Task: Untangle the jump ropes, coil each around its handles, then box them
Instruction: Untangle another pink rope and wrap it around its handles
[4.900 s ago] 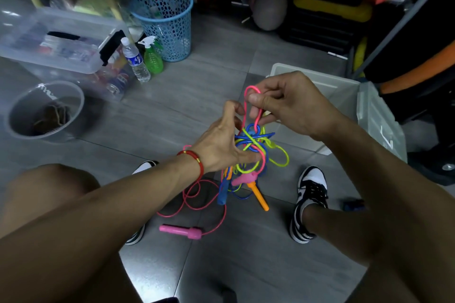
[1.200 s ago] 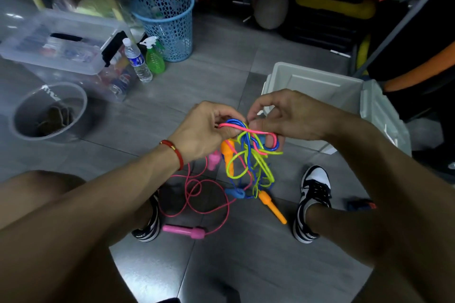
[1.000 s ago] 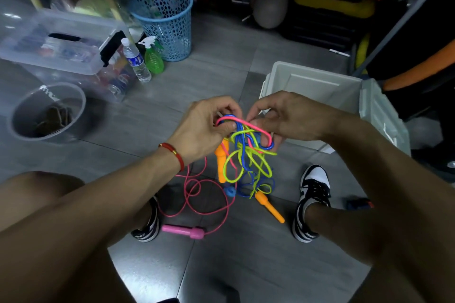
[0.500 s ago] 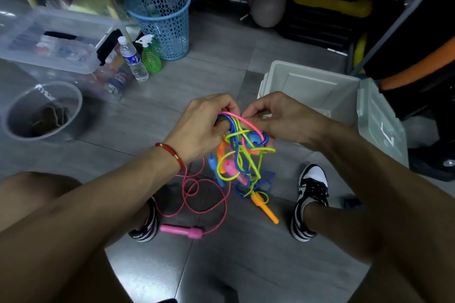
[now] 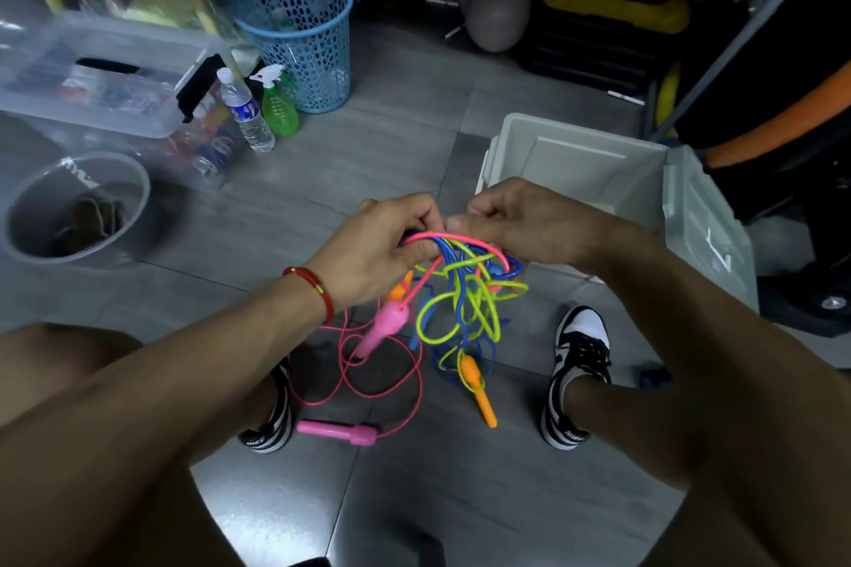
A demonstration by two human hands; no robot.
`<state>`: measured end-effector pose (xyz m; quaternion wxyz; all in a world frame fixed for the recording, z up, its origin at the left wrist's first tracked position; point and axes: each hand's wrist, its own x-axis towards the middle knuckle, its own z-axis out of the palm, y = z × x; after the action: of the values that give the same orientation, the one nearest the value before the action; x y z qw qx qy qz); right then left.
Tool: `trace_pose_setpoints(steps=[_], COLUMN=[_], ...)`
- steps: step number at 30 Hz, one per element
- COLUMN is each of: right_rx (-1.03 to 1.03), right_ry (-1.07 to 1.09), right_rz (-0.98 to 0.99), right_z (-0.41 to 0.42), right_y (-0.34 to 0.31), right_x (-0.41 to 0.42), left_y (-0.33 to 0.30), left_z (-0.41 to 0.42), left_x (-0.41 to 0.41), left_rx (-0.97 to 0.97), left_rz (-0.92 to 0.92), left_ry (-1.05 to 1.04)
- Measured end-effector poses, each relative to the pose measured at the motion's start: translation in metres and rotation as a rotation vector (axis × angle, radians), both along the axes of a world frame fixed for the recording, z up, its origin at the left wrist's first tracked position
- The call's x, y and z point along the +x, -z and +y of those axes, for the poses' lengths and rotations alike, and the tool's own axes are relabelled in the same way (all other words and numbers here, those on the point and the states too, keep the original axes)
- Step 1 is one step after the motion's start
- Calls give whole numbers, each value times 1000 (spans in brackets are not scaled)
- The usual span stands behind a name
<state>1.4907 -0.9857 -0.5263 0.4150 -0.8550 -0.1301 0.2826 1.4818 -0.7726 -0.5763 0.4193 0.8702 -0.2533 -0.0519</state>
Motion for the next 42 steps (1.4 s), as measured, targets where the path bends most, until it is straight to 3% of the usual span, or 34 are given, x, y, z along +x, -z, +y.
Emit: trace_pose_setpoints(steps=[3,7,10,12,14,16,19,23,24,26,29,31,35,39,42], right_rx=[89,253,375,311,-7,-144,145,586,577,348,-129,-168,77,306,374], right_ry=[154,444,551,472,228,56,124,326,357,364,130,11,41,297,494], right_rz=[-141,-253,-84,-52,-199,-291,-227,52,103,77,-196,-304,-238,-178,-119], right_z=[-2,-10,-11,-11,-12,-13,-13,-13,-12,-12,-12,-10,-11,-11,-11], right_y=[1,0,-1,1,7,12,8,-2,-4,-6,-5,-5,-2,0,-1], right_x=[5,11,13,14,15,13,9,11,10,10,9,7,4,4,4], left_y=[4,7,7,6,4,3,3,2,2,3,5,4,-2,-6,-11], left_z=[3,10,7,4,1,1,3,9,10,9,5,4,4,5,4], left_x=[0,8,9,8,8,9,9,13,14,13,9,9,10,12,8], left_rx=[88,25,28,16,15,21,67,158,177,182,211,226,213,159,118], left_rz=[-12,86,92,65,27,7,-45,-157,-184,-199,-238,-265,-258,-73,-109], left_ry=[-22,-72,-35,-30,-29,-35,-23,1,7,18,82,108,36,-31,43])
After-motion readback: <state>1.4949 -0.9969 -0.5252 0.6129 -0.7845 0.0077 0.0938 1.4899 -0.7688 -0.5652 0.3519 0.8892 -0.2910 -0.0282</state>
